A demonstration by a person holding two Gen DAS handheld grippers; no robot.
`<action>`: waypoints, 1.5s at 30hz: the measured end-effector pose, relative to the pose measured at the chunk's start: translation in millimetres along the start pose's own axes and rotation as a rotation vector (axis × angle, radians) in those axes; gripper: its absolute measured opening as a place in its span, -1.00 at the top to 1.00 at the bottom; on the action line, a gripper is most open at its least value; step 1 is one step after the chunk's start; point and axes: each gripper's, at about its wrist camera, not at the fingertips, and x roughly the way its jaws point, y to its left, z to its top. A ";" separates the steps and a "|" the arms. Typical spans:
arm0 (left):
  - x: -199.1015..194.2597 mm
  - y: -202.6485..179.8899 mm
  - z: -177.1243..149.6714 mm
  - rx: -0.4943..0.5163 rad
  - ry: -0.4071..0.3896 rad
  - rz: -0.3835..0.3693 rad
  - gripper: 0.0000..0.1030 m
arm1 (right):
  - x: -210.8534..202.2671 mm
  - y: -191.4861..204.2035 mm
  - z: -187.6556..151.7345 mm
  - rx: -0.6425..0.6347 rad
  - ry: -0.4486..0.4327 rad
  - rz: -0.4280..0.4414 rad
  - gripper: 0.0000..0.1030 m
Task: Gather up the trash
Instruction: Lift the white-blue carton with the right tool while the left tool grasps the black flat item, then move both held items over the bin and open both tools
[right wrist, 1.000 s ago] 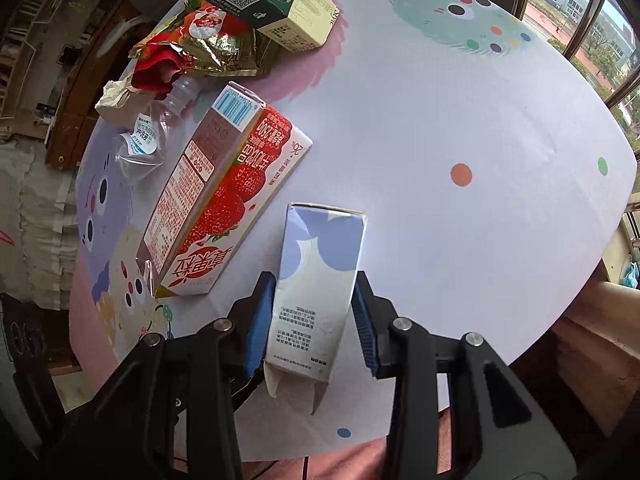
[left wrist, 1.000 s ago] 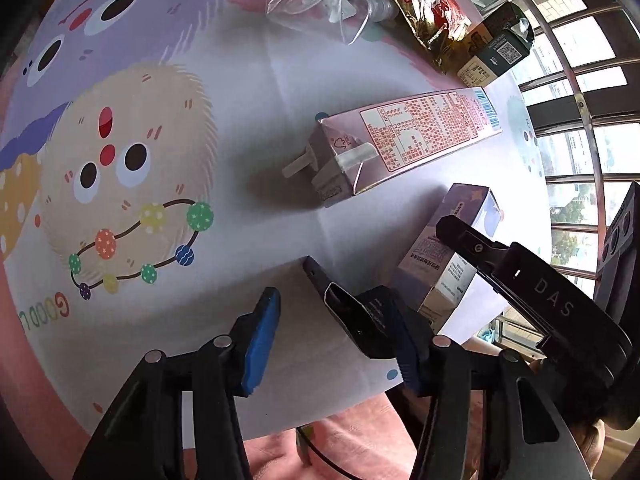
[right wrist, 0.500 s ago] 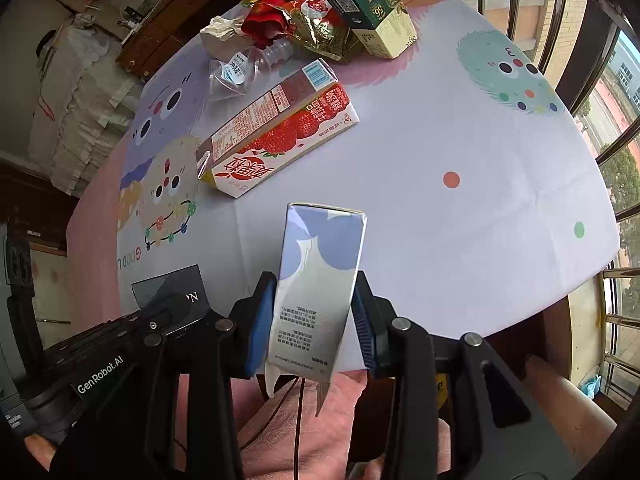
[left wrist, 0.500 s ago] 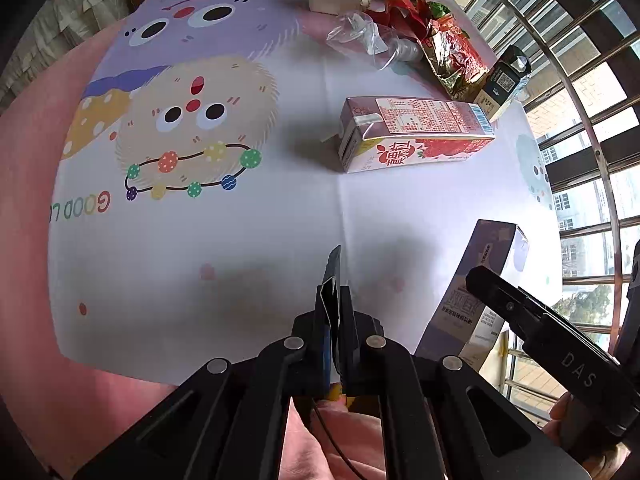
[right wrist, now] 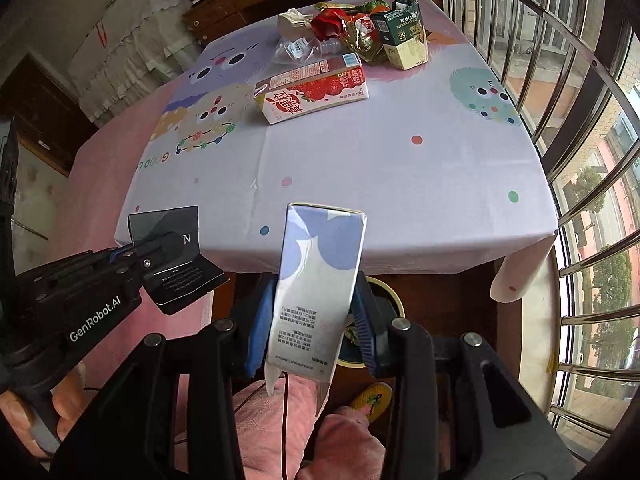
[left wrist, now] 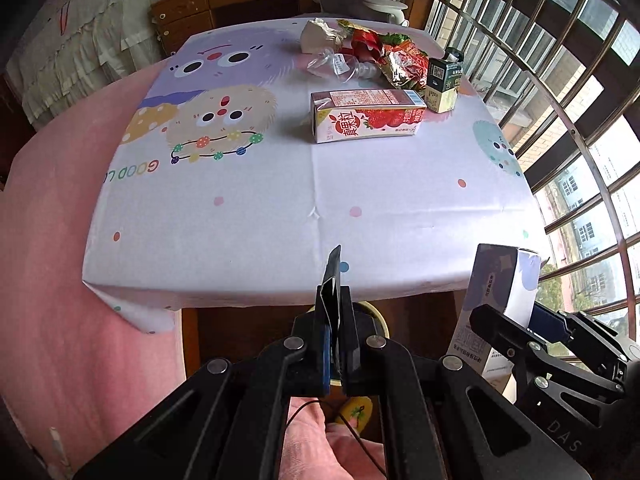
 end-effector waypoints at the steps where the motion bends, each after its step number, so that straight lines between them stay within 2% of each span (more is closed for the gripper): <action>1: -1.3 -2.9 -7.0 0.007 -0.006 0.003 0.95 | 1.1 0.1 -7.9 -0.004 0.006 -0.002 0.34; 4: 4.3 -8.8 -30.2 0.026 0.006 -0.001 0.94 | 9.8 -4.6 -29.9 -0.002 0.038 -0.002 0.34; 10: 42.8 -15.7 -75.8 0.070 0.072 0.025 0.94 | 48.0 -17.6 -74.0 0.011 0.120 -0.008 0.34; 19: 143.2 -7.5 -129.8 0.087 0.184 0.026 0.94 | 146.2 -63.8 -136.1 0.121 0.221 -0.015 0.34; 28: 268.9 0.2 -154.1 0.067 0.261 0.022 0.94 | 247.1 -102.0 -163.7 0.169 0.266 -0.039 0.32; 37: 346.6 2.6 -161.0 0.100 0.288 -0.002 0.89 | 318.9 -110.1 -172.1 0.183 0.312 -0.037 0.29; 38: 352.4 2.4 -162.2 0.103 0.292 -0.002 0.81 | 323.5 -110.3 -172.4 0.186 0.314 -0.045 0.28; 40: 360.3 3.9 -163.1 0.112 0.295 -0.009 0.34 | 330.8 -110.8 -173.8 0.193 0.319 -0.065 0.22; 41: 362.4 5.4 -163.5 0.113 0.293 -0.004 -0.14 | 332.7 -113.5 -174.6 0.205 0.319 -0.077 0.14; 42: 363.0 8.2 -163.1 0.108 0.276 0.009 -0.37 | 334.8 -116.4 -174.7 0.219 0.318 -0.071 0.10; 45: 361.8 17.1 -160.9 0.091 0.257 -0.001 -0.71 | 333.9 -121.3 -173.1 0.232 0.291 -0.050 -0.02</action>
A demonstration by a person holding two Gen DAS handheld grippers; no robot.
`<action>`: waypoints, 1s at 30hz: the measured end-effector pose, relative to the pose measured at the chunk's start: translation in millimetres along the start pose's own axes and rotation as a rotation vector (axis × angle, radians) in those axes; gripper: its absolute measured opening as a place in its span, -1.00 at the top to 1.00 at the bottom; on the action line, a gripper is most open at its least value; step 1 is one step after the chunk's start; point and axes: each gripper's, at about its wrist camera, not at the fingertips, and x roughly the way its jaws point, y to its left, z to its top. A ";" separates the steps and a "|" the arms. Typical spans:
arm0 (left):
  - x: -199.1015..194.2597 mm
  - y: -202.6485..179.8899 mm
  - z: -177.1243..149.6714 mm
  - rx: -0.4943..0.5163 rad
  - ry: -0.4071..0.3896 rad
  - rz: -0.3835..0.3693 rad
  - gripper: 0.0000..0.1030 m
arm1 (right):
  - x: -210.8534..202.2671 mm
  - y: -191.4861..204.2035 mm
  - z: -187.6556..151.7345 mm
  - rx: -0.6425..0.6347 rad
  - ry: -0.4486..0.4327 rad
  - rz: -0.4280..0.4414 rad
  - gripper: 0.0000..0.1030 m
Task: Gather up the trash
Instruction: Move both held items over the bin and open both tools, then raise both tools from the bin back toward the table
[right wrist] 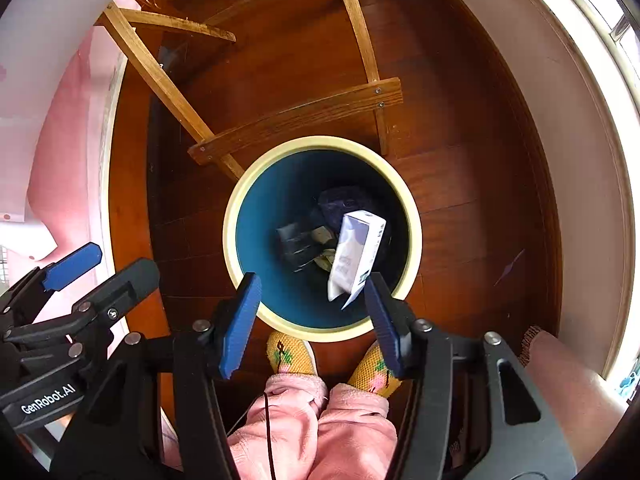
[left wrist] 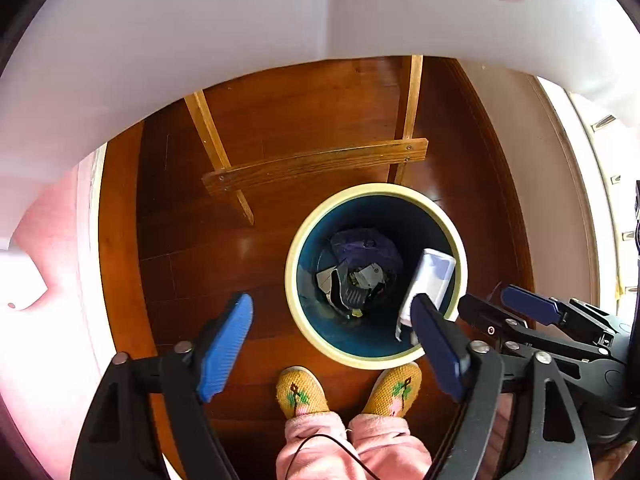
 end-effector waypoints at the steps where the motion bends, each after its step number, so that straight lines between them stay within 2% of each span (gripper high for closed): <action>1: -2.9 3.7 1.0 -0.004 -0.006 -0.001 -0.71 | -2.7 1.1 0.0 -0.011 -0.011 -0.001 -0.02; 6: -19.7 11.7 1.2 0.003 -0.030 0.012 -0.71 | -17.0 11.0 -2.8 -0.058 -0.042 -0.009 -0.03; 11: -52.8 15.7 0.3 -0.012 -0.055 0.025 -0.71 | -38.1 21.3 -8.7 -0.077 -0.082 -0.008 -0.03; 19: -107.0 18.3 1.6 -0.019 -0.082 0.045 -0.71 | -86.0 37.5 -14.3 -0.064 -0.096 0.015 -0.03; 24: -165.6 15.8 5.7 -0.020 -0.114 0.027 -0.71 | -138.3 48.6 -18.6 -0.064 -0.106 0.009 -0.03; 30: -268.0 6.8 9.3 0.010 -0.202 0.039 -0.70 | -230.5 73.0 -20.6 -0.109 -0.178 0.032 -0.03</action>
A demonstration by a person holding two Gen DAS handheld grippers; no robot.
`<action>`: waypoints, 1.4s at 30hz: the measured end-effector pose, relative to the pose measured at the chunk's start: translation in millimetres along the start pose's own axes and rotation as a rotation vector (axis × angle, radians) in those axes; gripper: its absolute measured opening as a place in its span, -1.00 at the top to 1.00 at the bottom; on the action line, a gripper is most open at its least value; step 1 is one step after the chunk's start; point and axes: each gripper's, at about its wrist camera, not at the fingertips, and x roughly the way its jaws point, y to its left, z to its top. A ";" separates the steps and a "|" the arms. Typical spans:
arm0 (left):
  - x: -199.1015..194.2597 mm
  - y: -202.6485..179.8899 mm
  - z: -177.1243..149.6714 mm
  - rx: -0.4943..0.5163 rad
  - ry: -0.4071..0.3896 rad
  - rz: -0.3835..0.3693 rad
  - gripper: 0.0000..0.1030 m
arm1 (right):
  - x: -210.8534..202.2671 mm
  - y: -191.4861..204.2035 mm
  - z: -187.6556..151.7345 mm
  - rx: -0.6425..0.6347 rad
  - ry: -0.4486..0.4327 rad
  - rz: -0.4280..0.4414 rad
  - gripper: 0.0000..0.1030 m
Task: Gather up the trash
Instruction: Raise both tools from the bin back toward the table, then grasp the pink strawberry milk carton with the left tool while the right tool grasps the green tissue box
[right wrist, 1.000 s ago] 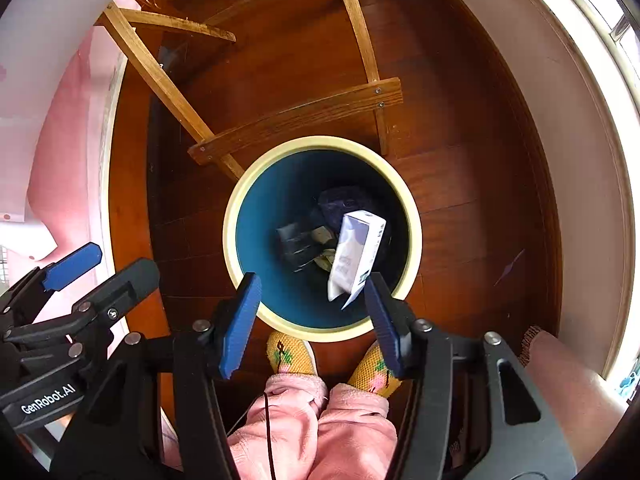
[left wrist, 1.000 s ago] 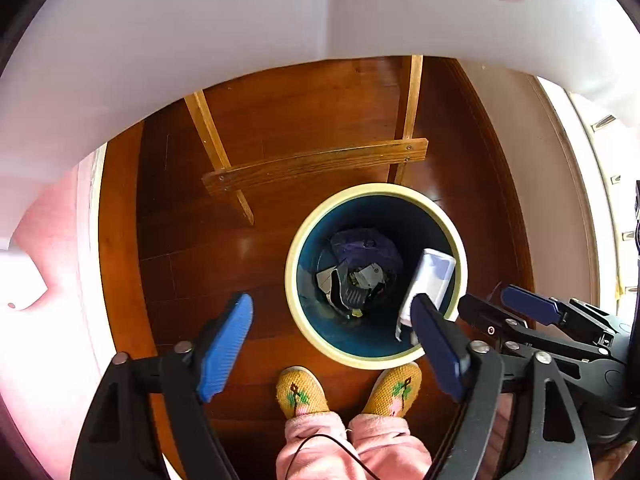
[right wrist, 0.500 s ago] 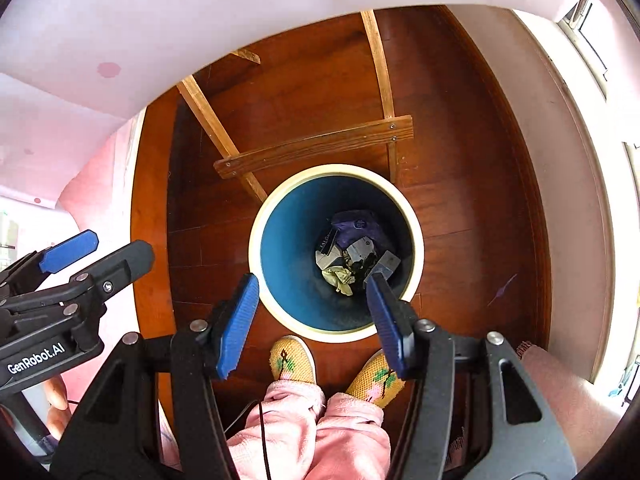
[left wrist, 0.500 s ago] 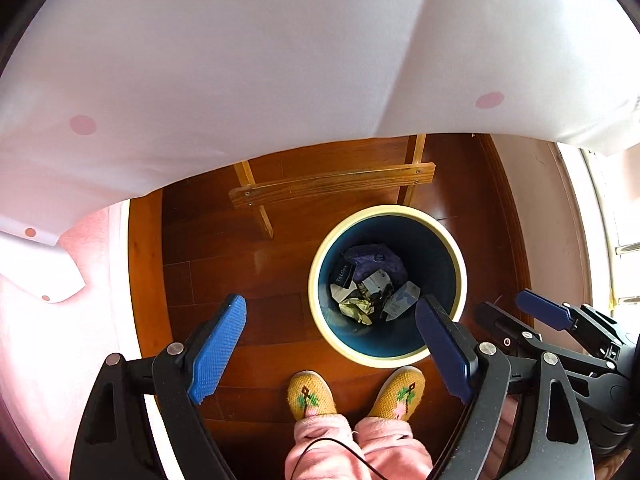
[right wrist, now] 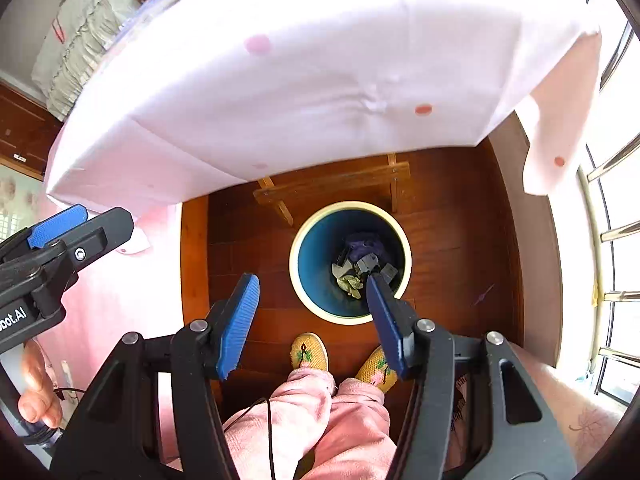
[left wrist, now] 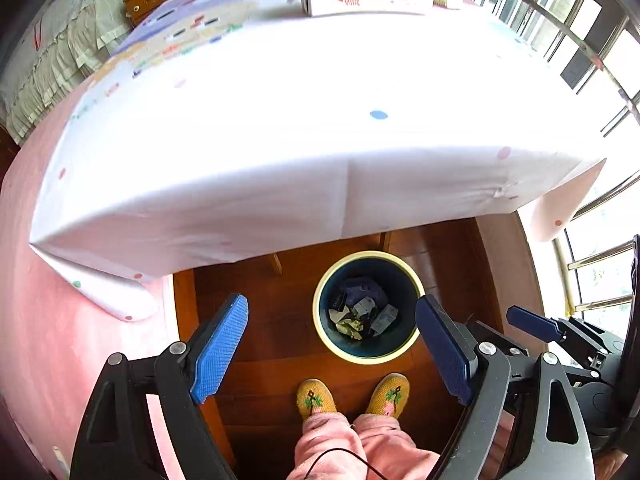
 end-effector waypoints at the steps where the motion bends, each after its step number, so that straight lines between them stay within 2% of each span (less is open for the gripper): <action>1: -18.3 0.5 4.2 0.002 -0.021 0.008 -0.70 | -14.8 5.4 3.6 -0.014 -0.018 0.006 -0.03; 6: -106.8 7.6 22.9 -0.005 -0.148 0.041 -0.63 | -88.5 32.7 22.2 -0.091 -0.120 0.041 -0.03; 9: -149.2 13.6 35.9 -0.025 -0.191 0.040 -0.58 | -125.6 48.5 34.4 -0.143 -0.185 0.051 -0.03; 14: -195.0 19.9 57.9 -0.037 -0.237 0.043 -0.57 | -168.8 66.7 56.2 -0.209 -0.278 0.045 -0.03; 20: -218.5 17.4 83.0 0.000 -0.280 0.069 -0.57 | -195.4 75.4 78.9 -0.222 -0.343 0.031 -0.02; 24: -209.9 6.8 102.4 0.088 -0.297 0.070 -0.57 | -191.1 68.3 100.5 -0.161 -0.348 0.025 0.01; 27: -193.6 4.5 125.4 0.137 -0.286 0.026 -0.57 | -181.9 57.4 118.6 -0.077 -0.334 0.033 0.08; 34: -135.1 4.3 209.7 0.302 -0.231 -0.059 -0.57 | -144.6 39.5 167.8 0.107 -0.319 -0.024 0.10; 42: -55.1 -1.0 309.1 0.486 -0.146 -0.126 -0.57 | -97.9 36.3 226.5 0.287 -0.303 -0.094 0.10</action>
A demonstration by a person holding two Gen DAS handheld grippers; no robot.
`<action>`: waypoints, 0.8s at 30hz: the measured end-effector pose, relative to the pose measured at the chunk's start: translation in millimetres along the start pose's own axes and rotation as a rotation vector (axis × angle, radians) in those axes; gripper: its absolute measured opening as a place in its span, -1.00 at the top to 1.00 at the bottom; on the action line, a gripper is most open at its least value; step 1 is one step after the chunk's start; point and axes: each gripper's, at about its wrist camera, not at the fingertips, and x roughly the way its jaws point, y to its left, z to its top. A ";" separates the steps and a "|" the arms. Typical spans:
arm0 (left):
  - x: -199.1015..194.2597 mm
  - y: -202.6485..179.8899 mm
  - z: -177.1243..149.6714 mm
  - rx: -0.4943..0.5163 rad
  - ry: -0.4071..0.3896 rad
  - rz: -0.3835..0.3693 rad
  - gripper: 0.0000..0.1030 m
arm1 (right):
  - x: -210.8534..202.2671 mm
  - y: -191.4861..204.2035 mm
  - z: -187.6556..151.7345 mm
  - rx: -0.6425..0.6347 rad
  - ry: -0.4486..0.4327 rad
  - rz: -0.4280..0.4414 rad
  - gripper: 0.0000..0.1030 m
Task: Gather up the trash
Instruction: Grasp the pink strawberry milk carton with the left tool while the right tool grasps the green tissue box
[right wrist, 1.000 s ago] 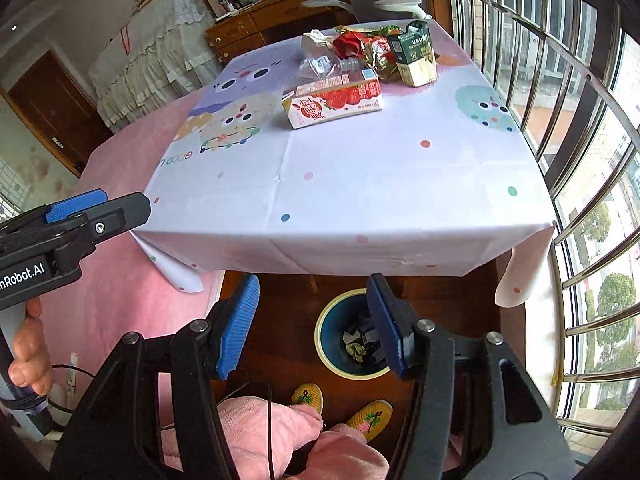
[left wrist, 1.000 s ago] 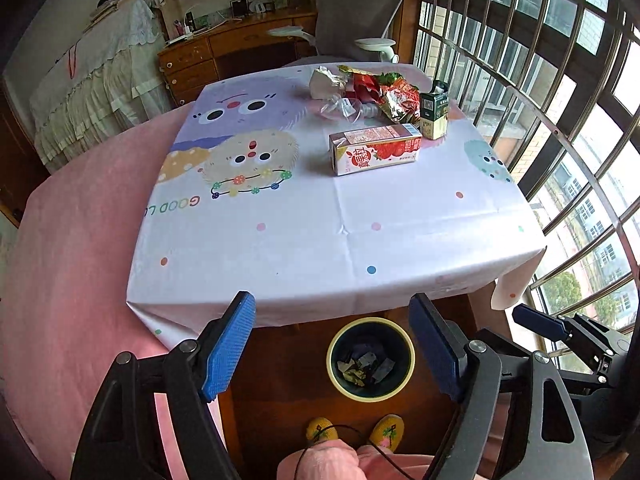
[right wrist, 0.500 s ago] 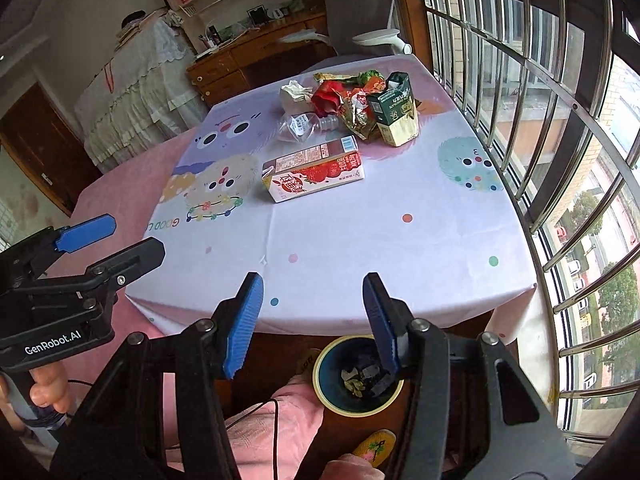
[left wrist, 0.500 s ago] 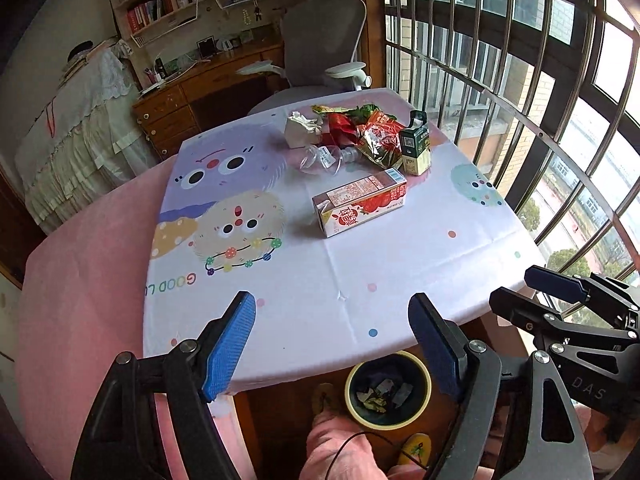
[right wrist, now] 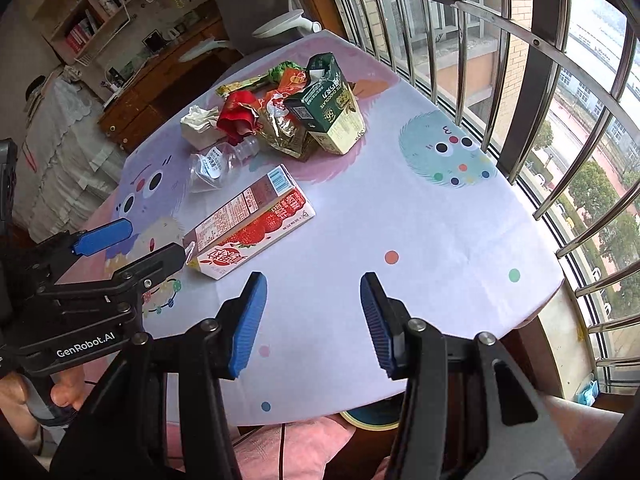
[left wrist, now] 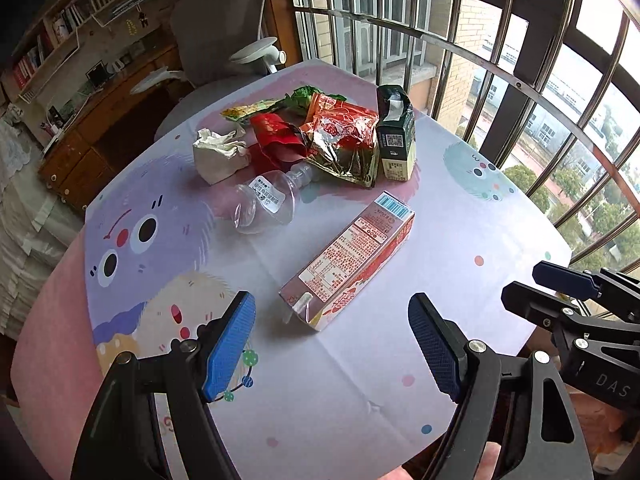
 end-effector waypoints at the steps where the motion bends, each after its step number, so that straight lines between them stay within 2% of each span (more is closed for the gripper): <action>1: 12.1 2.8 6.2 0.018 0.014 -0.007 -0.57 | 6.0 1.3 3.3 0.014 0.004 -0.012 0.10; 7: 76.5 6.9 27.6 0.114 0.093 -0.051 -0.55 | 33.2 2.1 19.4 0.081 0.008 -0.069 0.10; 10: 102.0 5.7 32.8 0.145 0.140 -0.088 -0.39 | 42.7 -1.1 26.1 0.123 0.005 -0.088 0.10; 12: 114.8 2.8 33.3 0.164 0.171 -0.121 -0.16 | 45.9 -2.3 29.8 0.148 0.001 -0.093 0.10; 13: 119.0 2.8 34.1 0.170 0.175 -0.134 -0.15 | 48.1 -1.8 32.6 0.155 -0.001 -0.096 0.10; 17: 121.3 3.9 37.5 0.181 0.147 -0.171 0.24 | 53.3 2.6 45.0 0.178 -0.016 -0.094 0.10; 20: 107.9 11.5 44.7 0.138 0.088 -0.198 0.29 | 53.8 7.7 60.7 0.197 -0.040 -0.097 0.10; 24: 88.5 32.7 62.5 0.072 0.018 -0.196 0.29 | 54.7 15.2 89.2 0.217 -0.076 -0.098 0.10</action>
